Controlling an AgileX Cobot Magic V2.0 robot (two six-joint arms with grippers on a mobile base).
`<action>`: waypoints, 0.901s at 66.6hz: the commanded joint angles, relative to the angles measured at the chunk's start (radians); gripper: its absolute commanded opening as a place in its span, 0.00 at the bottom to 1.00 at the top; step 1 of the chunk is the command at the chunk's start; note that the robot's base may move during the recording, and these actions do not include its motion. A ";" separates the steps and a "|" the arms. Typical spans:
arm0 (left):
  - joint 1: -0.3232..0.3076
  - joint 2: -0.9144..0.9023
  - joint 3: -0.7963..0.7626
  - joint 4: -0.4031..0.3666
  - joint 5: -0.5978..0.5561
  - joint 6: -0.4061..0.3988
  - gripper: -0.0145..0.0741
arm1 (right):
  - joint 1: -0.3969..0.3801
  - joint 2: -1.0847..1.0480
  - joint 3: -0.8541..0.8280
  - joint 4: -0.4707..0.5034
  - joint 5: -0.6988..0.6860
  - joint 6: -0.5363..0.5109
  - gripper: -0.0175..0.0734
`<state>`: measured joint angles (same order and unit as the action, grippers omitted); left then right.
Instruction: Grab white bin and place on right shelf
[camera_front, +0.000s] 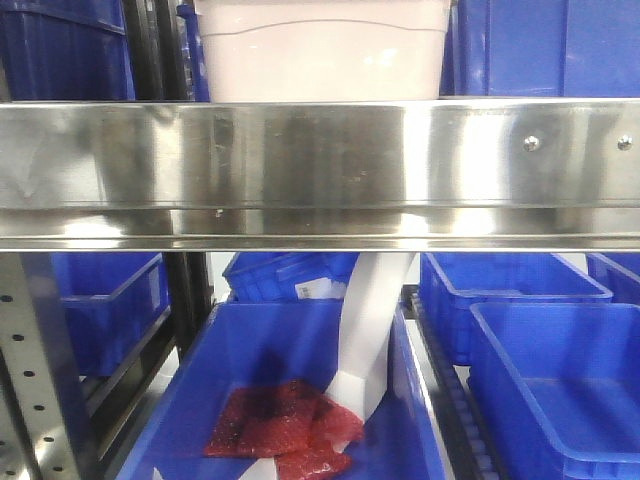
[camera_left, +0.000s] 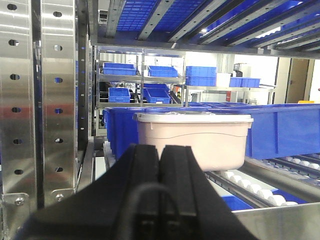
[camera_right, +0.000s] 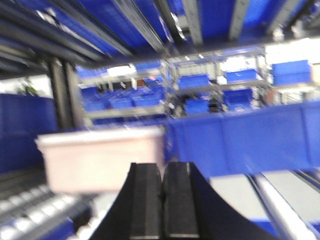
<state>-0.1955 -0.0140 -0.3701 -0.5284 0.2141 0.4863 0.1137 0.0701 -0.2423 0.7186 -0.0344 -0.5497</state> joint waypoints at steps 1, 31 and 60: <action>-0.008 0.016 -0.024 -0.009 -0.069 -0.005 0.02 | -0.033 0.012 0.005 -0.220 -0.053 0.220 0.22; -0.008 0.016 -0.024 -0.009 -0.069 -0.005 0.02 | -0.123 -0.099 0.274 -0.644 0.022 0.636 0.22; -0.008 0.016 -0.024 -0.009 -0.069 -0.005 0.02 | -0.122 -0.099 0.271 -0.653 0.045 0.550 0.22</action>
<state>-0.1955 -0.0140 -0.3701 -0.5260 0.2150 0.4863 -0.0032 -0.0119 0.0293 0.0797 0.1026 0.0171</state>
